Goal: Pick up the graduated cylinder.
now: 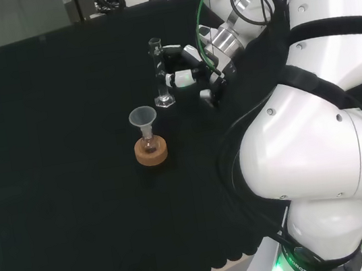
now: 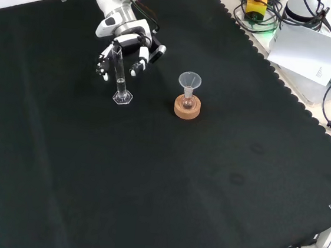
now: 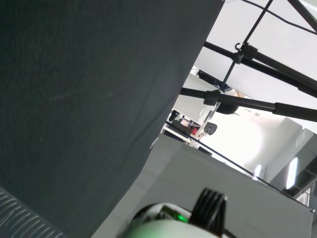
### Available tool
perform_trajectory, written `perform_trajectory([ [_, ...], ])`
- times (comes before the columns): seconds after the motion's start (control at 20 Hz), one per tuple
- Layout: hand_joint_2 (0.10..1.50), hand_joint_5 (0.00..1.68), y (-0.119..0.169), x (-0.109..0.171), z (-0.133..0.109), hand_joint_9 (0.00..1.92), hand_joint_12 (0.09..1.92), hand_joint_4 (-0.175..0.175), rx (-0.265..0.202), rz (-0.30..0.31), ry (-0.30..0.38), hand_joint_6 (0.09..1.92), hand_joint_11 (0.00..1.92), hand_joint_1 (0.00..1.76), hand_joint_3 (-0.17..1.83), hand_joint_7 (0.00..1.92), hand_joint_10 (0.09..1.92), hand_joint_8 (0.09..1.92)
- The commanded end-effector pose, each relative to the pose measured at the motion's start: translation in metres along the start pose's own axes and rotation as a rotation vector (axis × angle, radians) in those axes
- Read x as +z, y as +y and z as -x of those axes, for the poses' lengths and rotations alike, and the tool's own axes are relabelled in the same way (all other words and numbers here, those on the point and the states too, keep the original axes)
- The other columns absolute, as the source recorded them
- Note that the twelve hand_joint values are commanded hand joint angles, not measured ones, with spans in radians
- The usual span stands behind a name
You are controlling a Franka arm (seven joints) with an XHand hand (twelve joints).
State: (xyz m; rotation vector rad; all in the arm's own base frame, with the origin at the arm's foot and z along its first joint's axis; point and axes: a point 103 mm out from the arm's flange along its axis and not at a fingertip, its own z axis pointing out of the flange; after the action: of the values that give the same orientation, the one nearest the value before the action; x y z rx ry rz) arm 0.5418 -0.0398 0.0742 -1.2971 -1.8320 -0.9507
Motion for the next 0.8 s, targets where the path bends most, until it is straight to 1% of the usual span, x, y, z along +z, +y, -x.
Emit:
perform_trajectory([
  [0.05, 0.65, 0.66, 0.0001, 0.0038, 0.0006, 0.79, 1.19, -0.013, -0.003, -0.009, 0.010, 0.19, 0.57, 1.08, 0.71, 0.50, 0.46, 0.57],
  [0.2, 0.65, 0.66, 0.0005, 0.0053, 0.0008, 0.80, 1.19, -0.014, -0.003, -0.008, 0.016, 0.20, 0.59, 1.08, 0.71, 0.51, 0.46, 0.57],
  [0.45, 0.65, 0.59, 0.0012, 0.0059, 0.0009, 0.84, 1.16, -0.009, -0.006, -0.009, 0.015, 0.20, 0.63, 1.08, 0.71, 0.52, 0.44, 0.57],
  [0.8, 0.65, 0.57, 0.0061, 0.0050, 0.0003, 0.85, 1.16, -0.006, -0.010, 0.002, 0.019, 0.21, 0.64, 1.05, 0.71, 0.55, 0.43, 0.58],
])
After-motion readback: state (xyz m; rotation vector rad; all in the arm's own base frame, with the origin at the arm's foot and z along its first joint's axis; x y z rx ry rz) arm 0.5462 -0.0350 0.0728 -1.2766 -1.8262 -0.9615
